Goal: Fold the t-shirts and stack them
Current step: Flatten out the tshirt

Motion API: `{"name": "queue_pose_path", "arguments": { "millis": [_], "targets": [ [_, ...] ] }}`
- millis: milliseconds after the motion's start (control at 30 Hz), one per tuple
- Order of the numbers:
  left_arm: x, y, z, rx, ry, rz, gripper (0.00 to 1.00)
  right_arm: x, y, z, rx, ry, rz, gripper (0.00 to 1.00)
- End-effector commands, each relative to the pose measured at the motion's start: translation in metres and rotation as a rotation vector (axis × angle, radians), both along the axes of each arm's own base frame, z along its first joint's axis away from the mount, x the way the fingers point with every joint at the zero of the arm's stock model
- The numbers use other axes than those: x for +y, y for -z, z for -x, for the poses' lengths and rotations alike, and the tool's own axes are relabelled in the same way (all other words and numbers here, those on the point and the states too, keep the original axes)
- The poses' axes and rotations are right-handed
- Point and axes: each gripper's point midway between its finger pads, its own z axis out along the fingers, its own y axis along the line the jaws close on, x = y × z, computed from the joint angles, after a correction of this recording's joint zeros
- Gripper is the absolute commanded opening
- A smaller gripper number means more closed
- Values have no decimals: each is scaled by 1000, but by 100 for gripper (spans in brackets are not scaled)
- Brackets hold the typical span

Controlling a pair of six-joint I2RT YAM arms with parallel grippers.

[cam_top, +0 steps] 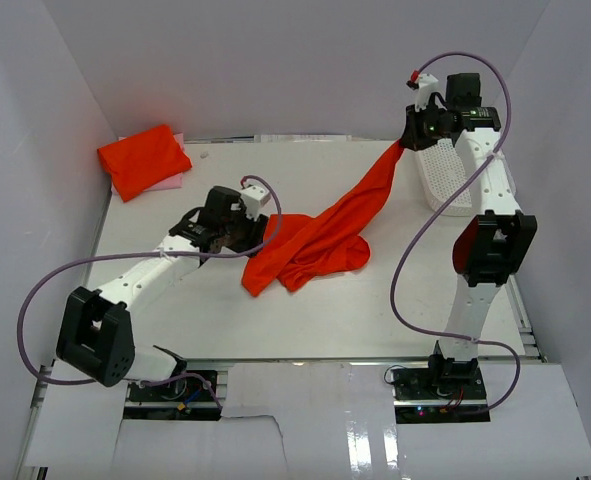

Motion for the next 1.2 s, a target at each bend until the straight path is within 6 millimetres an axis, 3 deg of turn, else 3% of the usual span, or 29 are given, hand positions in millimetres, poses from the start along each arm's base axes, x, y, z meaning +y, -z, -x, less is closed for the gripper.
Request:
{"name": "queue_pose_path", "arguments": {
  "millis": [0,200,300,533,767,1167],
  "targets": [
    [-1,3,11,-92,-41,-156,61,0,-4,-19,-37,18,-4,8],
    [-27,11,48,-104,-56,-257,61,-2,17,-24,8,25,6,8],
    [-29,19,64,-103,-84,-349,58,-2,21,-23,17,25,10,8],
    [7,53,87,-9,-193,-494,56,0,27,-20,31,14,10,8],
    [20,72,96,20,-213,-537,55,1,30,-19,41,7,7,8],
    [-11,77,97,18,-118,-501,52,-2,38,-16,58,7,19,8]
  ]
}}
